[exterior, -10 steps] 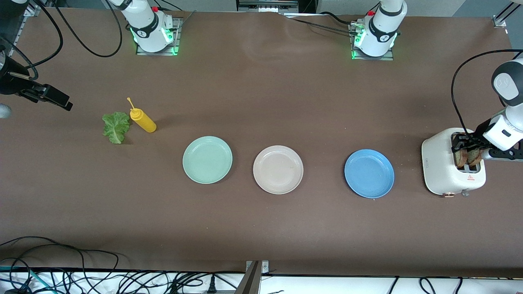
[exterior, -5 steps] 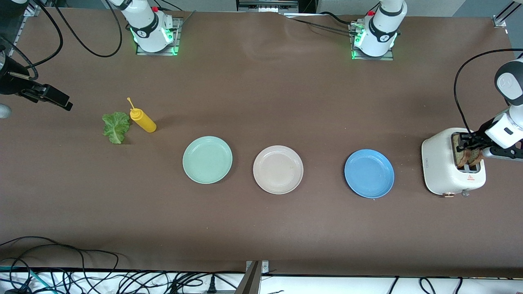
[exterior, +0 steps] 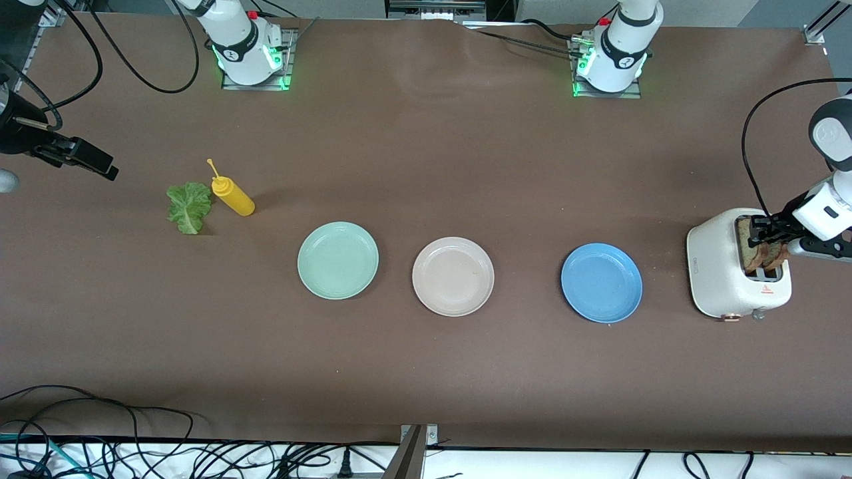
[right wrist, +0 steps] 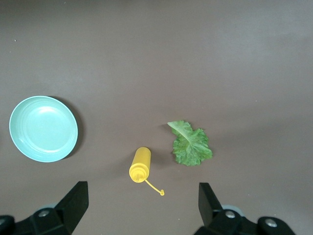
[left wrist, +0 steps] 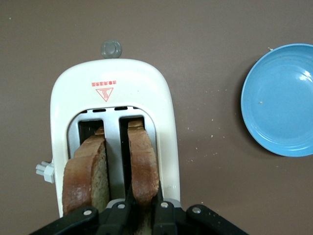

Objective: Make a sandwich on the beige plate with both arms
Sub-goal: 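Lower the left gripper and grasp one bread slice in the toaster, then lift the bread slice out and carry it to the beige plate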

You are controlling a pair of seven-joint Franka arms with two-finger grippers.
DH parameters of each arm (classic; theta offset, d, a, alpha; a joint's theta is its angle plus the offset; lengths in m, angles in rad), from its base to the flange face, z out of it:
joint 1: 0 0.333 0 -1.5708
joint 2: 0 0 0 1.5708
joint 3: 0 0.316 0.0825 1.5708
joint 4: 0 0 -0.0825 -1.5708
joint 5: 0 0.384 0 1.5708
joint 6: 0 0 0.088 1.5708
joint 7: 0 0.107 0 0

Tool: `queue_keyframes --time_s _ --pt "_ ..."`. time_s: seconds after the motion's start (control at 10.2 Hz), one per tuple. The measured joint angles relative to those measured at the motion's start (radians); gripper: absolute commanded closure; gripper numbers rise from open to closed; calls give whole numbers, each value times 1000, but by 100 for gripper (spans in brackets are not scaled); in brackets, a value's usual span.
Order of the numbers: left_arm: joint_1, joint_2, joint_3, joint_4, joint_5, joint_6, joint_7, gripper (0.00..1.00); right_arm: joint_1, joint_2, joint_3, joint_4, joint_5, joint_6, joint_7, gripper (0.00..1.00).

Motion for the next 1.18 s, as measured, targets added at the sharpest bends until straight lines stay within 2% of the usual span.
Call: queue_keyframes --time_s 0.39,1.18 --pt "-17 -52 -8 110 0 -177 -76 100 0 0 0 0 0 0 0 0" --pt "-279 -101 -23 175 0 -277 -492 100 -1 0 -22 0 0 0 0 0"
